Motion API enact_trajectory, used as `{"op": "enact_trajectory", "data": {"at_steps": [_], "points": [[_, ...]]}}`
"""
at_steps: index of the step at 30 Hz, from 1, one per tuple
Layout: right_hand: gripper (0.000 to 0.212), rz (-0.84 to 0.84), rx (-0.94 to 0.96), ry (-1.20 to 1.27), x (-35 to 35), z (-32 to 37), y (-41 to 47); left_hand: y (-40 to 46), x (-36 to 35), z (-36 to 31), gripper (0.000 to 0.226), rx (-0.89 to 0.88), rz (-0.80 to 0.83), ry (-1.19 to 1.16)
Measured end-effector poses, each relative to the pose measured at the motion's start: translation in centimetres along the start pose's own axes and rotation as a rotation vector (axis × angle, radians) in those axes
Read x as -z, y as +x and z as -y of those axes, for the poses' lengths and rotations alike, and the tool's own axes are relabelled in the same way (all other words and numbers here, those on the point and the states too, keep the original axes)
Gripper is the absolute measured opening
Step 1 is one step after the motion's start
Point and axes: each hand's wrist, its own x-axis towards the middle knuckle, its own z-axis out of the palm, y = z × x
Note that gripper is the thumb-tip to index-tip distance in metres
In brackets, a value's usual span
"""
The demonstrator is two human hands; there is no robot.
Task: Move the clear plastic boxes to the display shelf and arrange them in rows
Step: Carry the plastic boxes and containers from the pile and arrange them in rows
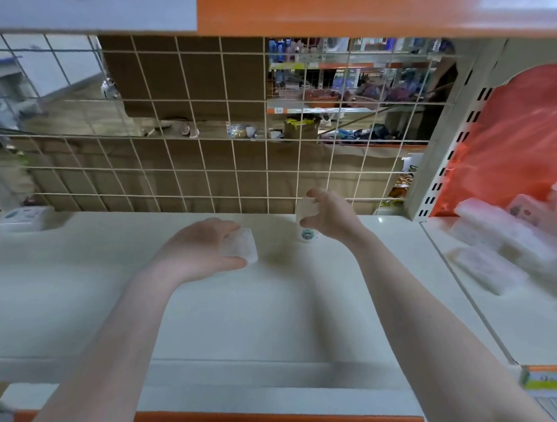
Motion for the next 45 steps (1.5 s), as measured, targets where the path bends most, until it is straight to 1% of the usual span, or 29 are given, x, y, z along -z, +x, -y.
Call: {"op": "enact_trajectory", "data": {"at_steps": [4, 8, 15, 17, 22, 25, 28, 31, 34, 38, 45], "points": [[0.059, -0.002, 0.001, 0.004, -0.3, -0.2, 0.1, 0.1, 0.0, 0.4, 0.067, 0.0, -0.002, -0.012], [0.058, 0.011, -0.012, 0.068, -0.4, -0.5, 0.2, -0.1, 0.0, 0.6, 0.068, 0.009, 0.006, -0.044], [0.067, 0.056, 0.036, 0.095, 0.0, -0.9, -0.6, -0.3, -0.3, 0.9, 0.069, 0.02, -0.013, -0.011], [0.063, -0.003, 0.073, 0.076, 0.2, -1.0, -0.9, -0.5, -0.3, 1.1, 0.069, 0.03, -0.018, -0.004], [0.039, -0.264, 0.077, 0.099, 0.5, -0.9, -2.5, -1.2, -0.4, 2.3, 0.069, 0.069, -0.021, -0.005], [0.031, -0.324, 0.094, 0.126, 0.0, -0.2, -4.1, -1.6, -0.3, 3.4, 0.069, 0.073, -0.025, 0.016], [0.028, -0.282, 0.082, 0.139, -1.2, 1.6, -5.2, -2.2, 0.0, 5.0, 0.068, 0.085, -0.028, 0.024], [0.026, -0.233, 0.061, 0.095, -3.0, 3.6, -5.8, -2.9, 0.5, 7.2, 0.069, 0.084, -0.036, 0.02], [0.031, -0.165, 0.036, 0.09, -5.5, 6.3, -6.1, -3.7, 1.1, 9.9, 0.069, 0.08, -0.035, 0.015], [0.034, -0.095, 0.022, 0.042, -9.4, 10.8, -6.1, -4.9, 2.1, 15.0, 0.07, 0.065, -0.017, -0.003], [0.034, -0.065, 0.032, -0.05, -17.3, 19.1, -5.0, -6.3, 5.1, 25.2, 0.069, 0.003, -0.011, 0.051]]}}
